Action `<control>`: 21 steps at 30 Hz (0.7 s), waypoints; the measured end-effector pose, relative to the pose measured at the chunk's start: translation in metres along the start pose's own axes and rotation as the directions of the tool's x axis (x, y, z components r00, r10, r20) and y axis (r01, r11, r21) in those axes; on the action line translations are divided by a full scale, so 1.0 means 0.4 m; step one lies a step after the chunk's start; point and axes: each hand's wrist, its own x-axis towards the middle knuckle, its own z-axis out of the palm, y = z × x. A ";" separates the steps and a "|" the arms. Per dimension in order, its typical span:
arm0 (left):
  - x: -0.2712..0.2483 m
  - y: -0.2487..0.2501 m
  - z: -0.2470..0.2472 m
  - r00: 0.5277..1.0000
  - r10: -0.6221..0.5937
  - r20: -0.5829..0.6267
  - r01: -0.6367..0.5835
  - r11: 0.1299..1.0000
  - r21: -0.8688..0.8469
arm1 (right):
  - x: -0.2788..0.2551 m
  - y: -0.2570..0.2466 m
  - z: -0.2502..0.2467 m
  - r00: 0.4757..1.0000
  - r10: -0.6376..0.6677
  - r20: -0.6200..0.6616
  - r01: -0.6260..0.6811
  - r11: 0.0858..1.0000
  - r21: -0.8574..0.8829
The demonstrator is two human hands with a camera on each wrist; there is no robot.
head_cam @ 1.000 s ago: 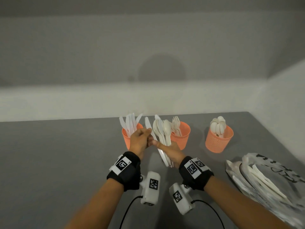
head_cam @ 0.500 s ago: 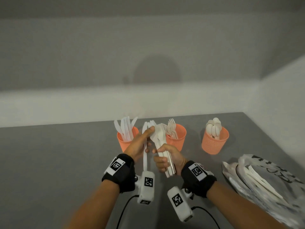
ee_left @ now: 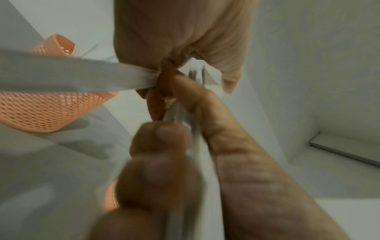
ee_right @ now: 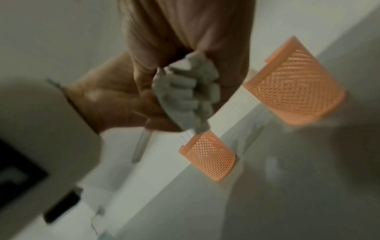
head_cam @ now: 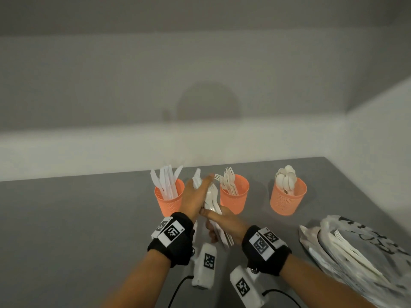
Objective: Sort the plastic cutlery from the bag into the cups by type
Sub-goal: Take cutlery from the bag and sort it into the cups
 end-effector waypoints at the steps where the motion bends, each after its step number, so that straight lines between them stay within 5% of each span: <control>1: 0.003 0.005 -0.005 0.999 -0.040 -0.005 0.040 0.998 -0.047 | 0.002 -0.001 -0.007 1.000 0.018 -0.003 -0.018 0.999 0.033; 12: -0.011 0.009 -0.030 0.998 0.025 -0.052 -0.026 1.000 -0.009 | 0.007 -0.014 -0.033 0.990 0.091 0.110 -0.104 0.988 0.115; 21: -0.005 0.002 -0.028 0.971 0.137 -0.193 -0.137 0.990 0.015 | 0.019 -0.006 -0.029 0.999 0.038 0.021 -0.041 0.982 0.184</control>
